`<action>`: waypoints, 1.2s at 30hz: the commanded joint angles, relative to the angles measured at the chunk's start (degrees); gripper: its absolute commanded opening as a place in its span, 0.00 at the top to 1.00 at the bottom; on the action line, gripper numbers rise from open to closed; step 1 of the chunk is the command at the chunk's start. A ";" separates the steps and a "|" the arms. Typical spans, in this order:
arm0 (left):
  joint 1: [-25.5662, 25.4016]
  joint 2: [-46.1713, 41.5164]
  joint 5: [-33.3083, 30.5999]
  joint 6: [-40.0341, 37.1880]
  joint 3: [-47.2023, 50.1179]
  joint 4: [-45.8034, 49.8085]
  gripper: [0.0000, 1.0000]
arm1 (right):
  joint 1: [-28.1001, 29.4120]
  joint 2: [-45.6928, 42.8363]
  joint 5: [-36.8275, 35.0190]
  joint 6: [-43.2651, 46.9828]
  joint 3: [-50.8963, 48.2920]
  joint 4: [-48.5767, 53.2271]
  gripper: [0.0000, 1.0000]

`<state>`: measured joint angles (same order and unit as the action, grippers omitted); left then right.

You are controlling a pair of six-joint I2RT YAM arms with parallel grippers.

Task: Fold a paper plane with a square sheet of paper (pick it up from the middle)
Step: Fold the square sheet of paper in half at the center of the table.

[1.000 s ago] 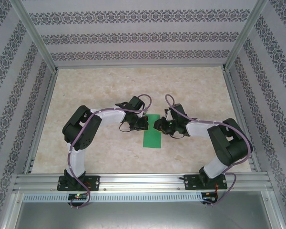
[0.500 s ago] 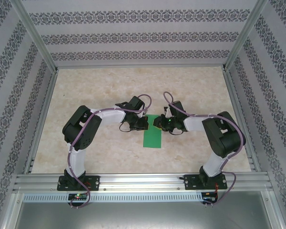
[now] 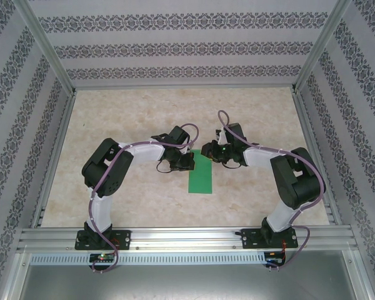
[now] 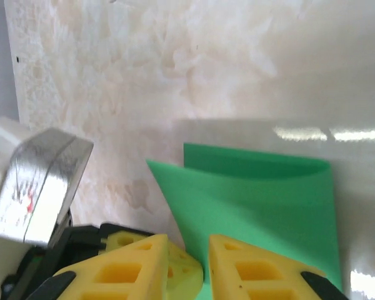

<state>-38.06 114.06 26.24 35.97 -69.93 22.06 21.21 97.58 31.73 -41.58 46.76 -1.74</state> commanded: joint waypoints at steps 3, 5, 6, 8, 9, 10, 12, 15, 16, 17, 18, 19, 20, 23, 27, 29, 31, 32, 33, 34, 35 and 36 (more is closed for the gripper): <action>-0.96 2.02 -4.33 -2.04 0.69 5.45 1.00 | -0.86 5.56 -0.96 2.04 0.85 1.03 0.76; -0.96 1.89 -4.41 -1.96 0.89 5.36 1.00 | -0.91 7.33 -0.85 1.47 0.48 0.13 0.76; -0.96 1.94 -4.39 -1.87 0.93 5.36 1.00 | -0.99 8.01 -1.11 1.05 0.47 0.27 0.76; -0.96 1.86 -4.33 -1.88 0.79 5.36 1.00 | -1.08 8.34 -1.00 0.86 0.49 0.33 0.76; -0.96 1.87 -4.36 -1.95 0.77 5.49 1.00 | -1.08 7.80 -0.64 0.65 0.59 0.20 0.75; -0.96 1.78 -4.44 -2.04 0.66 5.58 1.00 | -1.09 7.04 -0.40 0.48 0.76 0.29 0.75; -0.96 1.69 -4.74 -2.17 0.72 5.72 1.00 | -1.09 4.39 -0.11 0.27 1.99 1.73 0.75; -0.96 1.74 -4.73 -1.99 0.72 5.68 1.00 | -1.22 1.73 -0.52 0.75 4.06 4.00 0.75; -0.96 1.78 -4.64 -1.95 0.68 5.56 1.00 | -1.24 1.61 -0.48 1.06 4.80 4.77 0.75; -0.96 1.78 -4.69 -1.87 0.65 5.53 1.00 | -1.38 1.69 -0.64 1.60 5.59 5.59 0.75; -0.96 1.78 -4.63 -1.94 0.66 5.47 1.00 | -1.51 2.12 -0.93 2.08 6.36 6.36 0.75; -0.98 1.77 -4.67 -1.94 0.58 5.61 1.00 | -1.66 2.68 -0.97 2.35 6.84 6.73 0.75; -1.00 1.78 -4.63 -1.95 0.59 5.66 1.00 | -1.78 3.51 -0.73 2.51 7.24 6.78 0.75; -0.93 1.69 -4.65 -2.00 0.54 5.69 1.00 | -2.03 5.95 -1.24 2.45 7.82 6.71 0.75; -0.96 1.63 -4.65 -1.97 0.50 5.71 1.00 | -2.35 9.61 -2.18 1.83 7.83 6.92 0.75; -0.96 1.56 -4.66 -1.95 0.50 5.74 1.00 | -2.49 10.76 -2.70 1.52 7.64 7.26 0.76; -0.97 1.43 -4.75 -1.97 0.48 5.87 1.00 | -2.53 10.71 -2.87 1.42 7.45 7.24 0.76; -0.98 1.43 -4.79 -2.02 0.50 5.88 1.00 | -2.57 10.46 -2.90 1.57 7.62 7.54 0.75; -0.96 1.34 -4.77 -2.05 0.58 5.88 1.00 | -2.58 9.99 -2.98 1.82 7.99 8.06 0.75; -0.96 1.35 -4.76 -2.03 0.59 5.88 1.00 | -2.62 9.43 -2.94 1.94 8.44 8.85 0.75; -0.96 1.34 -4.62 -2.04 0.53 5.88 1.00 | -2.68 8.65 -2.64 2.03 9.15 9.74 0.75; -0.97 1.41 -4.65 -2.20 0.66 5.97 1.00 | -2.63 7.54 -1.73 1.96 9.59 9.85 0.75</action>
<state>-38.30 114.06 25.63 35.31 -70.19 22.55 18.70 107.28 30.46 -40.49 54.85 5.10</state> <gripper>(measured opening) 0.053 0.248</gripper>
